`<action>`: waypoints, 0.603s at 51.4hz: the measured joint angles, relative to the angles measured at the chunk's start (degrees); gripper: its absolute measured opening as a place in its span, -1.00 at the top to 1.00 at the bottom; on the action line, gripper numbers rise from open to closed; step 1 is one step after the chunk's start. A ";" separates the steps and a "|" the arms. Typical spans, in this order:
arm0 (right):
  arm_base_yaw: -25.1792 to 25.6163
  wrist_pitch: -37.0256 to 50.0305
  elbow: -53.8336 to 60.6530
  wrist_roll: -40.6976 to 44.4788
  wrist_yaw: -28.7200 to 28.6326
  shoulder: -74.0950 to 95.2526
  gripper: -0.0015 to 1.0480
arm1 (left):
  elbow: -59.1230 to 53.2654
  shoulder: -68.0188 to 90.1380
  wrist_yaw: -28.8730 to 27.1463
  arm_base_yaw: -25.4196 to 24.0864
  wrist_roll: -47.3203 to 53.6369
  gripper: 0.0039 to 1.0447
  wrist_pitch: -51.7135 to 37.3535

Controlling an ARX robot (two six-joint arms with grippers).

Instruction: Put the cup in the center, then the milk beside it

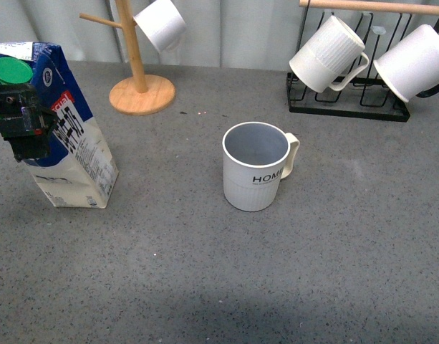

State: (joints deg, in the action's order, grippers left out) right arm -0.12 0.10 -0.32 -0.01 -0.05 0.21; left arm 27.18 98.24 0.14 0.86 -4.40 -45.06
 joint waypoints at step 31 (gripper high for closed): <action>0.00 0.00 0.00 0.00 0.00 0.00 -0.82 | 0.13 -1.79 -3.96 4.55 -4.50 0.93 -1.75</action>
State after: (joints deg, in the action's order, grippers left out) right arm -0.12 0.10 -0.32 -0.01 -0.05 0.21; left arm 27.31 96.44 -3.81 5.41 -8.91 -46.81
